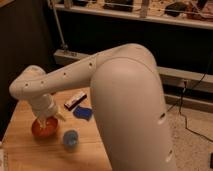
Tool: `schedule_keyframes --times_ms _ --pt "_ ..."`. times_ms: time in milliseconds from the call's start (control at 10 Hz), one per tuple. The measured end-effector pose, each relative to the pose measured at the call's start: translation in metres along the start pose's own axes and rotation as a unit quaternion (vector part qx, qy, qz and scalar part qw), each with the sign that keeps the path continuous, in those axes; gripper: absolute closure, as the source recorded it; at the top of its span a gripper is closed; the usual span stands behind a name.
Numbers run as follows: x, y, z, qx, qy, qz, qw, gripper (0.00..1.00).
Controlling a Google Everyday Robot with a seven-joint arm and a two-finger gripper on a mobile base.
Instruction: Place the bottle in the ceramic bowl
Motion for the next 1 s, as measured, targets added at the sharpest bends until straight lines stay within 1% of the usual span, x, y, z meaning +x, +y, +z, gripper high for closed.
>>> schedule_keyframes --times_ms 200,300,500,600,700,800,900,1000 --pt "0.004 0.03 0.003 0.001 0.005 -0.026 0.9996 0.35" --pt "0.008 0.05 0.003 0.002 0.006 -0.045 0.999 0.35" --pt "0.011 0.076 0.004 0.005 0.004 -0.069 0.9976 0.35" --pt "0.015 0.094 0.005 0.005 0.007 -0.083 0.9965 0.35" --pt "0.019 0.107 0.006 0.003 0.009 -0.093 0.9957 0.35" --pt "0.024 0.126 0.007 -0.001 0.013 -0.106 0.9943 0.35" --pt "0.027 0.138 0.007 -0.003 0.016 -0.114 0.9934 0.35" --pt "0.031 0.154 0.008 -0.009 0.02 -0.123 0.9921 0.35"
